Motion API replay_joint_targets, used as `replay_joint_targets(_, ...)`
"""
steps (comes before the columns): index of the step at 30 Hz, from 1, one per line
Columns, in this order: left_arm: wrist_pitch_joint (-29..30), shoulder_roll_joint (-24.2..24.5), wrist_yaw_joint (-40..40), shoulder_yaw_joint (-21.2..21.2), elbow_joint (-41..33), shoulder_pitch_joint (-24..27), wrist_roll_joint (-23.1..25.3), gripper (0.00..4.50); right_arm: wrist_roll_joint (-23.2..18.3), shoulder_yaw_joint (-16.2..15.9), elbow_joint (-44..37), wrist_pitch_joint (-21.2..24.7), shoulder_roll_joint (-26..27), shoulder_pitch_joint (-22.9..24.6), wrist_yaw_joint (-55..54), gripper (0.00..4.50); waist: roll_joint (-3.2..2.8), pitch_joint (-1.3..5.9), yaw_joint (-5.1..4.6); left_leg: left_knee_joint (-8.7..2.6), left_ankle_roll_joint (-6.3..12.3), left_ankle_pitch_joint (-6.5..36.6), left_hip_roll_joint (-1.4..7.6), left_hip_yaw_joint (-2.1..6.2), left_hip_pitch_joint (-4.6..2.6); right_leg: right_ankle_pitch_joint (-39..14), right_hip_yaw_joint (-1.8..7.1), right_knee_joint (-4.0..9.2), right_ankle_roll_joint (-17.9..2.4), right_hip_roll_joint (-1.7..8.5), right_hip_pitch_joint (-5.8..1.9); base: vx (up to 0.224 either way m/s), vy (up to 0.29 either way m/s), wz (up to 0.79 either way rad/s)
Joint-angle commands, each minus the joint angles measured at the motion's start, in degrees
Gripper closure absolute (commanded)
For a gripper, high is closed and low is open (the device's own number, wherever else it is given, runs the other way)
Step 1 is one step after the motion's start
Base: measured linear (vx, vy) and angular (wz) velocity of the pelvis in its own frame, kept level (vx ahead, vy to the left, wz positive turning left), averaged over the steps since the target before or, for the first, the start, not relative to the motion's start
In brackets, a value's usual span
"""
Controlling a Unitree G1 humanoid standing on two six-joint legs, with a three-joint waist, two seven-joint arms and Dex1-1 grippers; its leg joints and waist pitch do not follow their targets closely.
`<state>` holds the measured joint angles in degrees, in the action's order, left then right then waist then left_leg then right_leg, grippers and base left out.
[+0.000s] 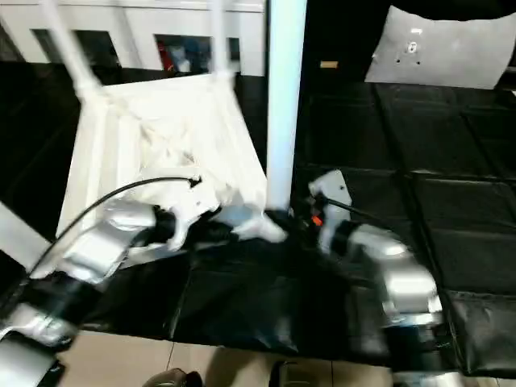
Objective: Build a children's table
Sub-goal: Rotate leg to tighten
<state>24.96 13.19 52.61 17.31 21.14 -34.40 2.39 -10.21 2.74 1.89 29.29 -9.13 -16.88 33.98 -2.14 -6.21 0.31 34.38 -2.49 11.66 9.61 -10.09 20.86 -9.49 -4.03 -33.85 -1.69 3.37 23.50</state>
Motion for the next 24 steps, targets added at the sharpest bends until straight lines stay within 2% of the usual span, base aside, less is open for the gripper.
replay_joint_targets(1, 0.3, -6.6, -7.8, 0.3, -0.1, -3.3, 0.1, 4.5, 0.4, -6.9, 2.5, 3.5, 8.1, -0.4, -5.9, 2.49, 0.36, 2.48, -0.29, -4.69, 2.13, 13.5, 2.64, 1.77, -0.33, -33.1, 2.6, 6.52, -5.8, 4.78, -1.83, 0.0, 0.0, 0.0)
replay_joint_targets(2, -0.1, -7.5, -10.1, 0.4, 0.3, -3.7, 1.3, 4.5, 1.3, -6.8, 3.6, 4.0, 9.9, -1.0, -8.8, 2.49, 0.4, 2.65, -0.49, -4.74, 1.7, 14.6, 2.54, 2.1, -0.41, -33.9, 2.33, 6.65, -5.1, 4.91, -2.19, 0.0, 0.0, 0.0)
replay_joint_targets(3, -0.1, -8.0, -10.8, 0.5, 0.4, -3.8, 1.5, 4.5, 1.3, -6.8, 4.0, 3.9, 10.7, -1.2, -9.8, 2.49, 0.29, 2.69, -0.47, -4.78, 1.79, 14.6, 2.64, 2.06, -0.65, -33.1, 2.5, 6.68, -5.2, 4.93, -2.02, 0.0, 0.0, 0.0)
replay_joint_targets(5, 0.4, -9.1, -12.0, 0.4, -0.1, -3.5, 1.5, 4.5, 0.8, -5.5, 5.1, 2.2, 13.1, -1.8, -12.2, 2.49, 0.09, 2.67, -0.78, -5.21, 2.59, 14.0, 2.99, 2.15, -0.3, -27.9, 2.61, 6.4, -6.5, 4.92, -2.27, 0.0, 0.0, 0.0)
replay_joint_targets(6, 0.4, -8.9, -11.6, 0.8, -0.5, -3.2, 1.7, 4.5, 0.6, -4.7, 5.1, 1.6, 13.1, -1.7, -12.3, 1.95, 0.17, 2.68, -0.92, -5.25, 2.76, 14.2, 3.09, 2.08, -0.29, -25.9, 2.75, 6.28, -7.2, 4.92, -2.25, 0.0, 0.0, 0.0)
replay_joint_targets(7, 0.4, -8.7, -11.4, 1.0, -0.7, -3.0, 1.8, 4.5, 0.5, -4.3, 5.1, 1.2, 13.1, -1.7, -12.3, 1.81, 0.37, 2.8, -0.95, -5.22, 2.89, 14.1, 3.1, 2.04, -0.29, -24.8, 2.86, 6.08, -7.7, 4.93, -2.33, 0.0, 0.0, 0.0)
replay_joint_targets(9, 0.3, -8.4, -11.1, 1.1, -0.8, -2.8, 1.8, 4.5, 0.3, -3.7, 5.0, 0.8, 12.8, -1.5, -12.1, 1.78, 0.37, 2.9, -1.08, -5.2, 3.53, 12.9, 3.09, 1.94, -0.12, -21.6, 3.11, 5.7, -9.1, 4.99, -2.53, 0.0, 0.0, 0.0)
replay_joint_targets(11, -0.1, -7.7, -10.0, 0.9, -1.0, -2.5, 2.0, 4.5, 0.8, -2.7, 4.8, -0.5, 12.0, -0.8, -11.7, 1.45, 0.38, 3.0, -1.14, -5.04, 4.13, 11.6, 3.11, 1.78, -0.03, -19.4, 3.28, 5.48, -10.2, 5.18, -2.68, 0.0, 0.0, 0.0)
replay_joint_targets(12, -0.7, -6.9, -8.9, 0.8, -1.2, -2.1, 1.9, 4.5, 0.7, -2.0, 4.3, -1.3, 10.9, -0.2, -11.0, 1.37, 0.38, 3.05, -1.11, -4.97, 4.61, 10.7, 3.11, 1.64, -0.08, -18.5, 3.34, 5.4, -10.9, 5.19, -2.73, 0.0, 0.0, 0.0)
replay_joint_targets(15, -1.7, -4.9, -6.7, 1.0, -1.9, -1.2, 1.7, 4.5, -0.1, -0.7, 3.2, -3.2, 7.9, 1.2, -8.6, 1.14, 0.38, 3.17, -0.85, -4.86, 5.48, 9.4, 3.18, 1.55, 0.06, -17.4, 3.42, 5.3, -11.1, 5.34, -2.98, 0.0, 0.0, 0.0)
replay_joint_targets(18, -3.4, -2.0, -3.3, 1.2, -2.3, -0.2, 1.3, 4.5, -1.1, 0.3, 3.0, -6.1, 2.3, 2.2, -2.2, 0.92, 0.31, 3.86, -0.46, -4.4, 6.9, 6.0, 3.13, 1.38, 0.11, -12.6, 3.37, 4.72, -12.4, 5.29, -3.39, 0.0, 0.0, 0.0)
replay_joint_targets(19, -3.4, -2.0, -3.3, 1.2, -2.3, -0.2, 1.3, 4.5, -1.1, 0.3, 3.0, -6.1, 2.3, 2.2, -2.2, 0.89, 0.38, 4.06, -0.42, -4.25, 7.71, 4.1, 3.15, 1.35, 0.37, -9.0, 3.37, 4.23, -13.4, 5.23, -3.62, 0.0, 0.0, 0.0)
replay_joint_targets(20, -4.5, -0.2, -0.8, 1.5, -3.0, 0.6, 0.8, 4.5, -2.2, 1.0, 2.9, -7.3, -1.3, 2.3, 2.6, 0.74, 0.49, 4.38, -0.31, -4.06, 8.74, 2.0, 3.11, 1.43, 0.51, -5.3, 3.29, 3.76, -14.3, 5.26, -3.88, 0.0, 0.0, 0.0)
replay_joint_targets(21, -4.5, -0.2, -0.8, 1.5, -3.0, 0.6, 0.8, 4.5, -2.2, 1.0, 2.9, -7.3, -1.3, 2.3, 2.6, 0.64, 0.43, 4.42, -0.31, -3.98, 9.46, 1.0, 3.15, 1.49, 0.62, -3.7, 3.26, 3.51, -14.8, 5.27, -3.94, 0.0, 0.0, 0.0)
replay_joint_targets(22, -5.4, 0.9, 0.7, 1.7, -3.1, 1.0, 0.7, 4.5, -2.6, 1.4, 3.2, -8.6, -3.6, 2.0, 5.3, 0.64, 0.22, 4.88, -0.26, -3.62, 10.73, -0.8, 3.14, 1.38, 0.49, -0.9, 3.23, 3.12, -15.7, 5.2, -3.91, 0.0, 0.0, 0.0)
replay_joint_targets(23, -6.2, 1.9, 2.2, 1.9, -3.2, 1.3, 0.5, 4.5, -3.1, 1.5, 3.6, -9.9, -6.0, 1.7, 8.3, 0.55, 0.27, 4.75, -0.12, -3.54, 11.7, -1.1, 3.23, 1.38, 0.57, -0.4, 3.03, 3.14, -16.1, 5.18, -3.89, 0.0, 0.0, 0.0)
replay_joint_targets(24, -6.6, 2.5, 3.1, 2.1, -3.3, 1.4, 0.4, 4.5, -3.3, 1.4, 3.7, -10.6, -7.4, 1.6, 10.3, 0.42, 0.36, 4.84, 0.01, -3.51, 11.88, -0.6, 3.27, 1.33, 0.49, -1.0, 2.99, 3.27, -16.1, 5.2, -3.95, 0.0, 0.0, 0.0)
